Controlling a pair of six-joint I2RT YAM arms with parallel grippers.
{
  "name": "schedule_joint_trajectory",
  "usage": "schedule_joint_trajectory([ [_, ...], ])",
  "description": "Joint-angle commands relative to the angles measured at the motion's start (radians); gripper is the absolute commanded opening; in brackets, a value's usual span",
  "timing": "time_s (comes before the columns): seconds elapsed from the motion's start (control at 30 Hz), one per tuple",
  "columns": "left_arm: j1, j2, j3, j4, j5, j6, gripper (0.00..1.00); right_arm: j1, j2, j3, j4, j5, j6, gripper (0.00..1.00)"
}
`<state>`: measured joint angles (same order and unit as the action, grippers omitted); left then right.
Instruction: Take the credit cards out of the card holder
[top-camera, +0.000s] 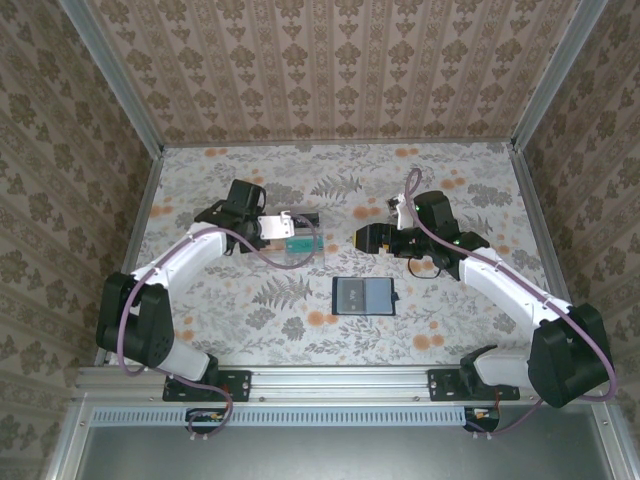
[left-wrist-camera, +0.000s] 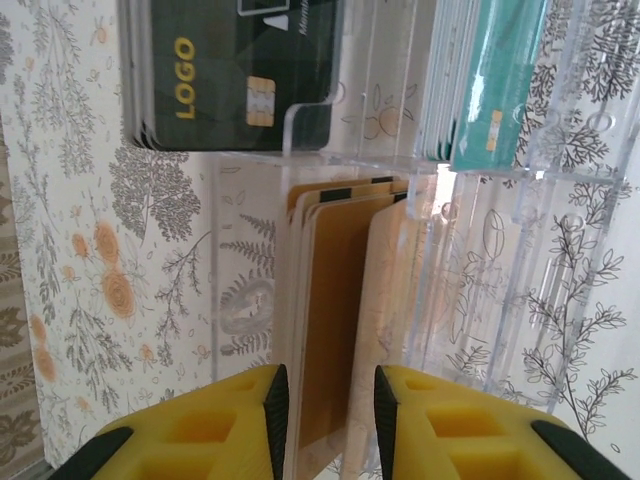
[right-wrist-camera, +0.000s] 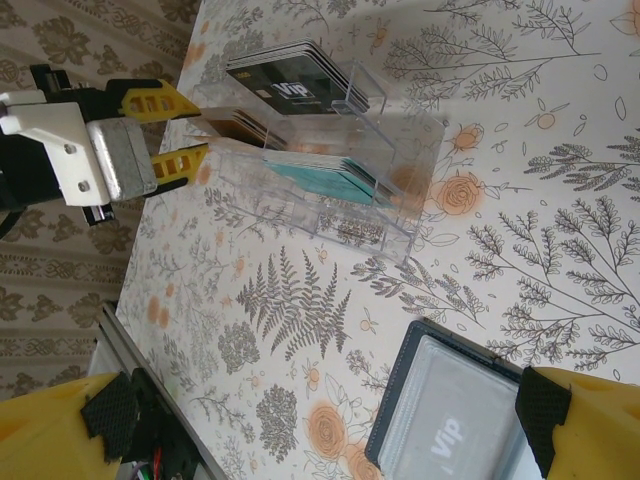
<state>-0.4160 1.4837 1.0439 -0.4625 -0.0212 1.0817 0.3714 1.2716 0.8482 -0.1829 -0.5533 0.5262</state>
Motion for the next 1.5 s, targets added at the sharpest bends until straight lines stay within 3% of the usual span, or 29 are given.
schedule_joint_trajectory([
  [0.0, 0.011, -0.028, 0.039, 0.001, 0.028, -0.068, 0.35, 0.007, 0.005, 0.018, 0.018, -0.014, 0.000, 1.00],
  [0.13, 0.013, -0.084, 0.031, 0.017, 0.053, -0.158, 0.54, 0.010, 0.003, 0.015, 0.008, 0.003, -0.003, 1.00],
  [0.23, 0.013, -0.141, 0.014, 0.031, 0.059, -0.230, 0.79, 0.021, 0.003, 0.012, 0.004, 0.010, -0.004, 1.00],
  [0.27, 0.013, -0.165, 0.004, 0.037, 0.058, -0.247, 0.96, 0.026, 0.004, 0.011, 0.004, 0.012, -0.003, 1.00],
  [0.3, 0.013, -0.183, -0.006, 0.043, 0.058, -0.259, 1.00, 0.030, 0.006, 0.011, 0.004, 0.014, -0.002, 1.00],
  [0.43, 0.014, -0.253, -0.038, 0.048, 0.054, -0.295, 1.00, 0.053, 0.010, 0.008, 0.012, 0.022, 0.008, 1.00],
  [0.6, 0.014, -0.262, -0.074, 0.030, 0.055, -0.244, 1.00, 0.083, 0.013, 0.011, 0.013, 0.033, 0.016, 1.00],
  [0.97, 0.017, -0.066, -0.037, 0.111, -0.015, -0.214, 1.00, 0.096, -0.006, 0.017, -0.009, 0.054, 0.016, 1.00],
  [1.47, 0.031, 0.056, 0.031, 0.159, -0.126, -0.210, 1.00, 0.096, -0.031, 0.000, -0.019, 0.073, 0.014, 1.00],
])
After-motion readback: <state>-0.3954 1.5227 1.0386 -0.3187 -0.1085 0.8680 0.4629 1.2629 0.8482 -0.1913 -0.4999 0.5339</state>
